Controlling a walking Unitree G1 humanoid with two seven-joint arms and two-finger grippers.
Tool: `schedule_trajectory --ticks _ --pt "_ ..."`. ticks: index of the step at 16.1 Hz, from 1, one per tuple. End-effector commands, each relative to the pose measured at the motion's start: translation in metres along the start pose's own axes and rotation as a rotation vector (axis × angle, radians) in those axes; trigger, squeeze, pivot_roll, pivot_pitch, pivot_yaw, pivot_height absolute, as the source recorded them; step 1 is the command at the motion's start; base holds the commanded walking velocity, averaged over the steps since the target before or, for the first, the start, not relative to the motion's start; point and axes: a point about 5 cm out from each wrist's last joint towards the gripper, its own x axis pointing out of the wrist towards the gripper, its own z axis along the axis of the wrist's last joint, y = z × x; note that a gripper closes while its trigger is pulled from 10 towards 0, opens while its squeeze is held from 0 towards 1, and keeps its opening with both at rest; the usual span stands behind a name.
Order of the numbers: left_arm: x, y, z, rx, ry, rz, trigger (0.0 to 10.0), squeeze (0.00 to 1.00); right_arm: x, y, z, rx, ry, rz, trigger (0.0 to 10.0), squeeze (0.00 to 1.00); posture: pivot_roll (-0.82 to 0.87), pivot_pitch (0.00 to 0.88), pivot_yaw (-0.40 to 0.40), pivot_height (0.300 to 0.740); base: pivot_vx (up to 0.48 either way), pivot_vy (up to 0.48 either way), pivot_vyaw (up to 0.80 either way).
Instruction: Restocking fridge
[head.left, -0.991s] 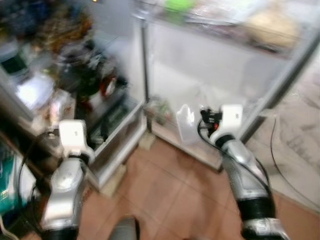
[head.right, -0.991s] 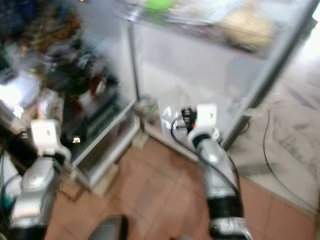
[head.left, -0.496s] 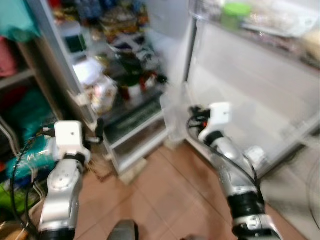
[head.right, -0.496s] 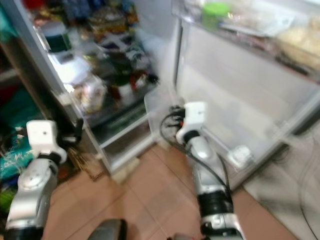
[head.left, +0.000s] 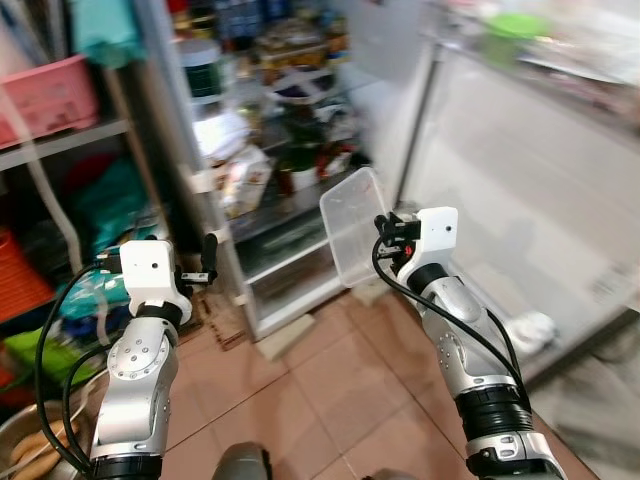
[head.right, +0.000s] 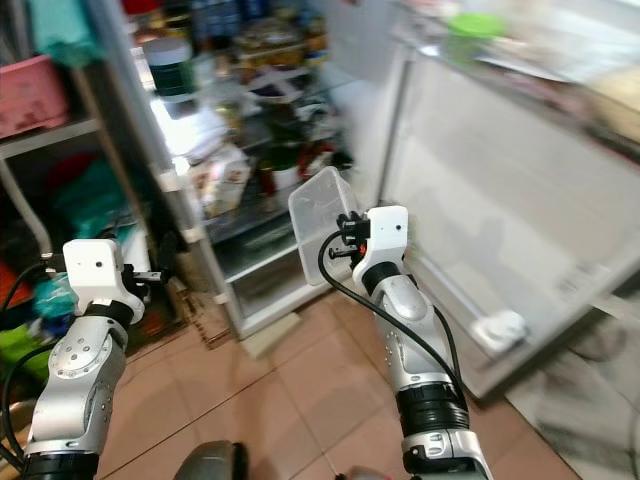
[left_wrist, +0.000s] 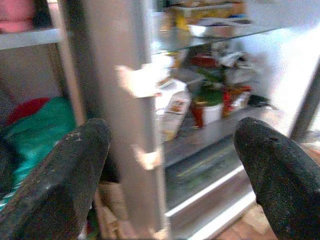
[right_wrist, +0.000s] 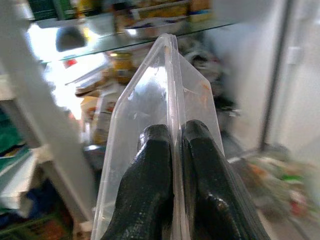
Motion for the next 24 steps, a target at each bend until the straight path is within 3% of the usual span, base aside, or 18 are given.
schedule_trajectory --ticks 1,5,16,22,24 --pt "0.000 -0.002 0.002 0.003 -0.010 0.006 10.0 0.00 -0.001 -0.003 0.005 -0.007 -0.026 -0.001 10.0 0.00 0.05 0.030 -0.006 0.740 0.000 -0.394 0.00" --pt "0.003 -0.001 0.003 0.002 -0.014 0.010 10.0 0.00 0.000 0.001 0.006 0.016 -0.032 0.025 10.0 0.00 0.05 0.027 -0.004 0.740 0.000 -0.397 0.00" --pt "0.003 0.011 0.008 -0.030 -0.057 0.085 10.0 0.00 0.001 0.007 0.002 -0.007 -0.019 0.048 10.0 0.00 0.06 0.032 -0.003 0.740 0.023 0.000 0.16" --pt "0.005 0.009 0.008 -0.046 -0.062 0.073 10.0 0.00 0.001 0.006 0.004 -0.023 -0.021 0.039 10.0 0.00 0.05 0.031 -0.005 0.740 0.277 0.000 0.00" --pt "0.005 0.008 0.007 -0.048 -0.059 0.074 10.0 0.00 0.002 0.013 0.007 -0.034 -0.039 0.088 10.0 0.00 0.05 0.031 -0.006 0.740 0.304 0.000 0.39"
